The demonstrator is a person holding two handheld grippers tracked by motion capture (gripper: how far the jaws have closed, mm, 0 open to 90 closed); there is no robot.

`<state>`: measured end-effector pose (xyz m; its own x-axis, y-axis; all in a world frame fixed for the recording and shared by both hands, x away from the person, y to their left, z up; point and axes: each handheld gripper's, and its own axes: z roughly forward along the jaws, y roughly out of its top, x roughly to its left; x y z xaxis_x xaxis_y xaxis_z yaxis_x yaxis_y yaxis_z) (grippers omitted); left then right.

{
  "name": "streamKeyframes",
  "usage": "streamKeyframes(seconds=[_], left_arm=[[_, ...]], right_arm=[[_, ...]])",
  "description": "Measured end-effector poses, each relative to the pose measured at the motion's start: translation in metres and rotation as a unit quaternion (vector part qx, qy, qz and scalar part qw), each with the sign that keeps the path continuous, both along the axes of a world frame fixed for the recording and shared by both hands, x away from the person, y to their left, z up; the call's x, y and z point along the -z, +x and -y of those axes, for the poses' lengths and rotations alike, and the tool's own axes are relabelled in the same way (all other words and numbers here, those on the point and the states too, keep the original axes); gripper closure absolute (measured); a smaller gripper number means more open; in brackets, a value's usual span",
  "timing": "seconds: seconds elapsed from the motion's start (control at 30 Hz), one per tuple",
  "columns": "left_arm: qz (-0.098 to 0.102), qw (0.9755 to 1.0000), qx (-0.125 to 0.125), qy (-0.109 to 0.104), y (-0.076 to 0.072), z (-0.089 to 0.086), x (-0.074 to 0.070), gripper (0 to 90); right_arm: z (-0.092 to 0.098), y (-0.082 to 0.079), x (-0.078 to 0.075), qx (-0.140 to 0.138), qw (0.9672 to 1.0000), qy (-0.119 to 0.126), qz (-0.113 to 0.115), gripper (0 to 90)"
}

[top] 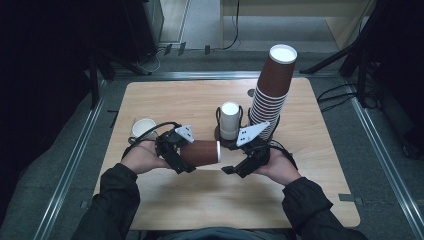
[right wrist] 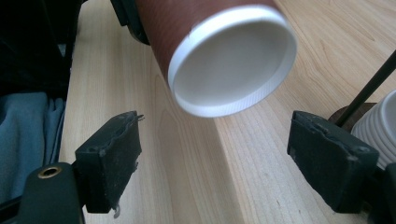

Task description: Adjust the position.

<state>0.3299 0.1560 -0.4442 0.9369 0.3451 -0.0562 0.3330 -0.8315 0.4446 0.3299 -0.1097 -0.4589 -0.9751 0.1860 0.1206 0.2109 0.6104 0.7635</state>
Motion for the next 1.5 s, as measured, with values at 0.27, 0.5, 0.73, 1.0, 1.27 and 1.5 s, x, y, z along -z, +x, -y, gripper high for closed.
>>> streamKeyframes(seconds=[0.27, 0.5, 0.73, 1.0, 1.27, 1.5], left_arm=[[-0.015, 0.9989, 0.016, 0.041, 0.001, 0.014, 0.012, 7.5], [-0.022, 0.998, 0.029, 0.052, 0.002, 0.024, 0.014, 7.5], [-0.02, 0.9967, 0.054, 0.057, -0.001, 0.04, 0.013, 7.5], [-0.026, 0.9959, 0.07, 0.051, -0.008, 0.05, 0.012, 7.5], [-0.025, 0.9957, 0.073, 0.05, -0.01, 0.053, 0.013, 7.5], [-0.018, 0.9964, 0.074, 0.037, -0.011, 0.049, 0.011, 6.9]], right_arm=[[-0.003, -0.002, 0.001, -0.002, 1.0, -0.005, 0.0, 17.5], [-0.007, -0.003, 0.002, -0.01, 0.9999, -0.011, 0.002, 17.5], [-0.012, -0.006, 0.004, -0.02, 0.9997, -0.017, 0.001, 17.3], [-0.024, -0.011, 0.01, -0.046, 0.9979, -0.042, 0.016, 16.6], [-0.031, -0.014, 0.014, -0.057, 0.9963, -0.06, 0.025, 19.4], [-0.032, -0.016, 0.01, -0.06, 0.9957, -0.06, 0.038, 20.2]])
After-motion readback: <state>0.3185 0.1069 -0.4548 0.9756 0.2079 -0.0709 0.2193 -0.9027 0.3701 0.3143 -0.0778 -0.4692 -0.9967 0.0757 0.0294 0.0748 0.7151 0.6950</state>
